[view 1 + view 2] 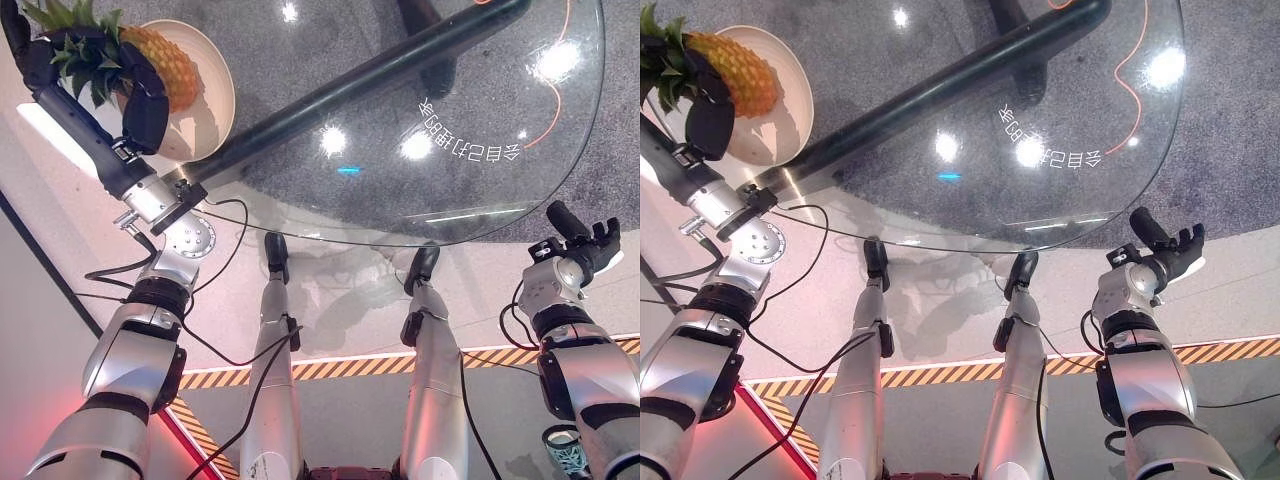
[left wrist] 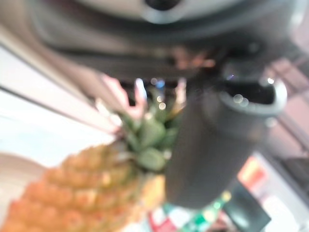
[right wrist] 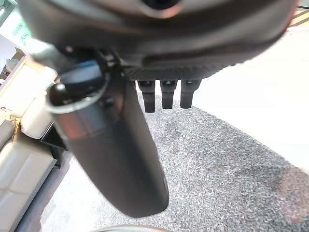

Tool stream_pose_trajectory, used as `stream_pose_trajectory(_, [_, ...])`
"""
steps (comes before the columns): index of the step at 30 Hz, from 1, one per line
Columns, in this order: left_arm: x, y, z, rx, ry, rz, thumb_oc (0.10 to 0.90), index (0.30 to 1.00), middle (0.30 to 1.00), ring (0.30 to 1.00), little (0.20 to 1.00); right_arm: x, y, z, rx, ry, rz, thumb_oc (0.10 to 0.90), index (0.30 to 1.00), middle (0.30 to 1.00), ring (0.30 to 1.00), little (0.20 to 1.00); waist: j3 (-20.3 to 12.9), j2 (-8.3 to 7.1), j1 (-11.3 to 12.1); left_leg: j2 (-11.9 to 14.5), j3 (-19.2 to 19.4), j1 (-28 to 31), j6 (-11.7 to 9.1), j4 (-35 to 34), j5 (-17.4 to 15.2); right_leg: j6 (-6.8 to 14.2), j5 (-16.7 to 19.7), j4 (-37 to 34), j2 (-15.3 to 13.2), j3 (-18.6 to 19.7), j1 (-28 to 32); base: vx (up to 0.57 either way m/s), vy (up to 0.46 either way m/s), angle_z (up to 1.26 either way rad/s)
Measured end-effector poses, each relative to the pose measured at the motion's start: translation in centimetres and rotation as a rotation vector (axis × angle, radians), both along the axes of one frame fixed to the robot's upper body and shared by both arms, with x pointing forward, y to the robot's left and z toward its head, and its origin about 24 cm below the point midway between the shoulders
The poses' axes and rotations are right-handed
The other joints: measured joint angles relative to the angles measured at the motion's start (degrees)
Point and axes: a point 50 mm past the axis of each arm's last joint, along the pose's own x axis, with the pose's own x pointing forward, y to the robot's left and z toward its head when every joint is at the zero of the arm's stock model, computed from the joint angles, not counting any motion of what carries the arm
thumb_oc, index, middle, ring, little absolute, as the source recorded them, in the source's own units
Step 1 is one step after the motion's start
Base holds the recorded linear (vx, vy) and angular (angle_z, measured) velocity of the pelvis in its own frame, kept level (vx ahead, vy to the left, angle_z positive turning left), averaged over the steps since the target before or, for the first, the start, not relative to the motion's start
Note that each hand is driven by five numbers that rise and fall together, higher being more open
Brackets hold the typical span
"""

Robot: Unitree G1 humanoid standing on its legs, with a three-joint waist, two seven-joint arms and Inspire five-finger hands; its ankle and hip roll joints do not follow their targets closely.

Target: Pick up the fruit to the plate

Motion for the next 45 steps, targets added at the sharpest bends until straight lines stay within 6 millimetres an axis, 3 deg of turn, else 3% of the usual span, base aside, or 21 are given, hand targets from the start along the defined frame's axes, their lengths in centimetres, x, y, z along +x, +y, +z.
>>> stream_pose_trajectory(45, [-0.6, -0.4, -1.4, 0.02, 0.02, -0.055, 0.8, 0.9, 0.9, 0.9, 0.9, -0.5, -0.4, -0.7, 0.029, 0.001, -0.018, 0.8, 0.9, 0.9, 0.9, 0.9, -0.03, 0.25, 1.38, -0.86, -0.42, -0.08, 0.0, 0.0, 0.0, 0.43, -0.63, 0.53, -0.89, -0.1, -0.06, 0.0, 0.0, 0.0])
